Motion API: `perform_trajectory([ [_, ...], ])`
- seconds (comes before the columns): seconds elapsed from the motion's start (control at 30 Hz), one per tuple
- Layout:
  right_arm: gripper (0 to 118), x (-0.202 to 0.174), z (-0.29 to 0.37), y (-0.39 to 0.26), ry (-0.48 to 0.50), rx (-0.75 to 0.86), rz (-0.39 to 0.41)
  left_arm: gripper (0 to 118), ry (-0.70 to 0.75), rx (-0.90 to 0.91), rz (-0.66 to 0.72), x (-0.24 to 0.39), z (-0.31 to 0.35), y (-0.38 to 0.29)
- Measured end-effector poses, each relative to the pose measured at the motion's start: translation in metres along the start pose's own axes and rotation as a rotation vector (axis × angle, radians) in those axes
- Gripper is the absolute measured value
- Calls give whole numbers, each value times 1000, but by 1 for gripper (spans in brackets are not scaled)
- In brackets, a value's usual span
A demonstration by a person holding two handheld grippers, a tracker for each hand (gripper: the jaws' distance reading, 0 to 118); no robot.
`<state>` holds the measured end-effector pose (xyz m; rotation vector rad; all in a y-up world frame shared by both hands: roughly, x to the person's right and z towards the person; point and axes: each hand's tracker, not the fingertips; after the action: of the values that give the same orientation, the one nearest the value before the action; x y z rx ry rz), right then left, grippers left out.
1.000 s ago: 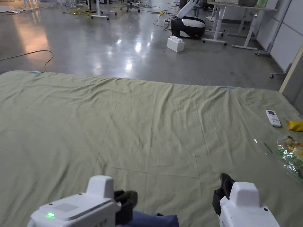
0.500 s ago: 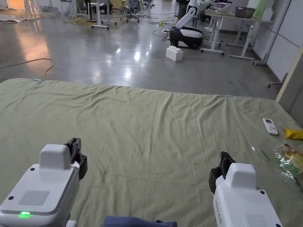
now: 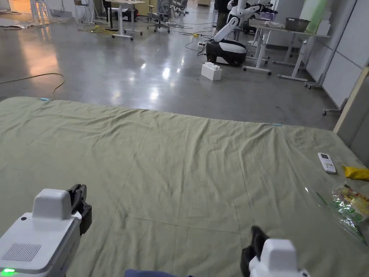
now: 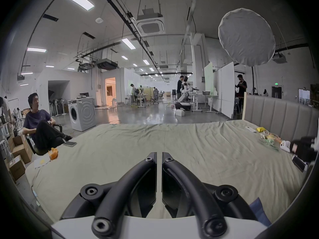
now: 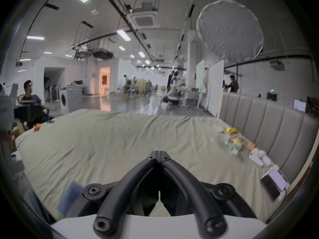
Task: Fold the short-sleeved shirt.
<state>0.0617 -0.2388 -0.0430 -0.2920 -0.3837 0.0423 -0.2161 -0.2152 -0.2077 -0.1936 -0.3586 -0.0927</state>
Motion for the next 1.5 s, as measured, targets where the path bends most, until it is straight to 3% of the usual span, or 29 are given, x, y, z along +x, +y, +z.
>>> perform_trajectory([
  [0.23,0,-65,6,-64,151,-146,60,5,-42,-134,24,-6,5,-33],
  [0.3,0,-78,0,-79,159,-174,101,5,-44,-169,42,-8,9,-43],
  [0.57,0,-83,-48,-118,98,-301,76,10,-183,-388,107,-10,22,-87],
  [0.63,0,-81,-54,-124,88,-312,86,27,-261,-470,164,-12,21,-94],
  [0.67,0,-81,-57,-126,89,-318,89,41,-308,-507,199,-14,19,-96],
  [0.7,0,-80,-60,-129,90,-327,83,65,-376,-555,241,-18,15,-100],
  [0.73,0,-79,-60,-131,87,-341,78,77,-402,-608,284,-20,10,-102],
  [0.8,0,-75,-60,-134,83,-347,61,85,-430,-660,326,-21,1,-108],
  [0.97,0,-73,-59,-136,90,-340,62,86,-494,-745,459,-23,-28,-116],
  [1.13,0,-73,-59,-138,89,-339,56,86,-660,-892,594,-17,-66,-133],
  [1.3,0,-70,-58,-139,98,-337,48,84,-782,-909,769,-15,-88,-147],
  [1.37,0,-69,-58,-139,100,-336,46,75,-794,-924,781,-13,-93,-150],
  [1.4,0,-70,-58,-139,100,-335,48,60,-800,-928,774,-11,-95,-151],
  [1.43,0,-70,-58,-139,96,-335,55,52,-784,-941,749,-10,-96,-153],
  [1.5,0,-69,-58,-140,94,-334,59,47,-783,-937,761,-16,-96,-158],
])
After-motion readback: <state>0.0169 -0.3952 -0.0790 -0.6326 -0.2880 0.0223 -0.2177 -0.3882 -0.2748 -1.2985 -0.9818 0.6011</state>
